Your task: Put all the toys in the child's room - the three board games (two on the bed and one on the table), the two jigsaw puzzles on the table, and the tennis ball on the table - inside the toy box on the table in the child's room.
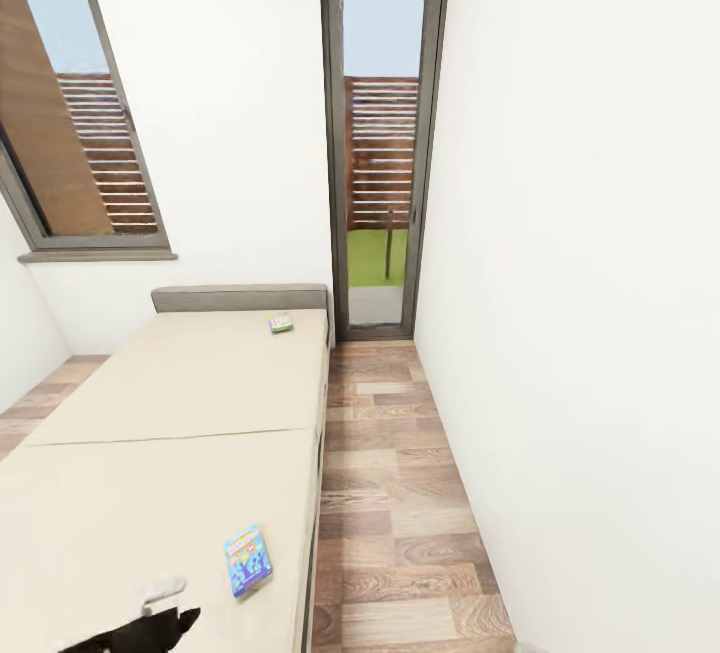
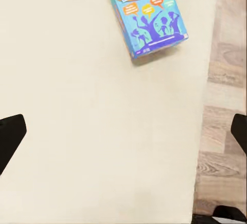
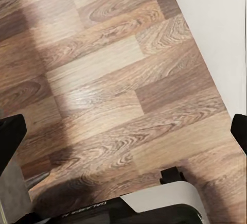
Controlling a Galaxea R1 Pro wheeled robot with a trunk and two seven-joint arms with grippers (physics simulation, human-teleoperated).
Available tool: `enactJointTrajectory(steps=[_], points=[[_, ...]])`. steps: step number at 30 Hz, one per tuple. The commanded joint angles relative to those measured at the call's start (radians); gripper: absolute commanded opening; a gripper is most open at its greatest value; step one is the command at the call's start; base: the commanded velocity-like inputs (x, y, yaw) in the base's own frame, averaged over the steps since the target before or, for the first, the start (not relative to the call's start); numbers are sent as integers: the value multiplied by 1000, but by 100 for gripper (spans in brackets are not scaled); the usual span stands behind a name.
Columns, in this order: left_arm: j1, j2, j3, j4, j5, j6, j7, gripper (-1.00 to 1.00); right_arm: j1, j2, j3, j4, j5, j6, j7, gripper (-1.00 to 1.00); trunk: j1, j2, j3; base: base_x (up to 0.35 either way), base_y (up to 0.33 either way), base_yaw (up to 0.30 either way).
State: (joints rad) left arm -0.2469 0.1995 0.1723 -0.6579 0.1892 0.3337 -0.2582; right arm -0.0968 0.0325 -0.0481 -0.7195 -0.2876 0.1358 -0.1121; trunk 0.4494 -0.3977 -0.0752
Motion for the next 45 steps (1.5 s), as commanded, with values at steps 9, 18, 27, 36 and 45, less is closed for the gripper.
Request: enactJointTrajectory(steps=[9, 18, 27, 36, 45], points=[[-285, -82, -6, -33, -2, 222, 140, 100, -192, 28, 37, 75, -15, 155, -142, 100, 1, -2, -3, 0, 0, 0], [-417, -163, -8, -7, -2, 223, 384, 100, -328, 33, 38, 148, -16, 217, -150, 100, 1, -2, -3, 0, 0, 0], [-481, -184, -23, 81, -2, 120, 407, 100, -500, 37, 36, 204, -24, 393, -164, 100, 1, -2, -3, 0, 0, 0], [-485, -199, -73, 90, -1, 97, 410, 100, -516, 32, 29, 145, -27, 450, -162, 100, 1, -2, -3, 0, 0, 0], [-510, -239, -102, 93, -3, 87, 417, 100, -516, 37, 34, 132, -19, 490, -164, 100, 1, -2, -3, 0, 0, 0]])
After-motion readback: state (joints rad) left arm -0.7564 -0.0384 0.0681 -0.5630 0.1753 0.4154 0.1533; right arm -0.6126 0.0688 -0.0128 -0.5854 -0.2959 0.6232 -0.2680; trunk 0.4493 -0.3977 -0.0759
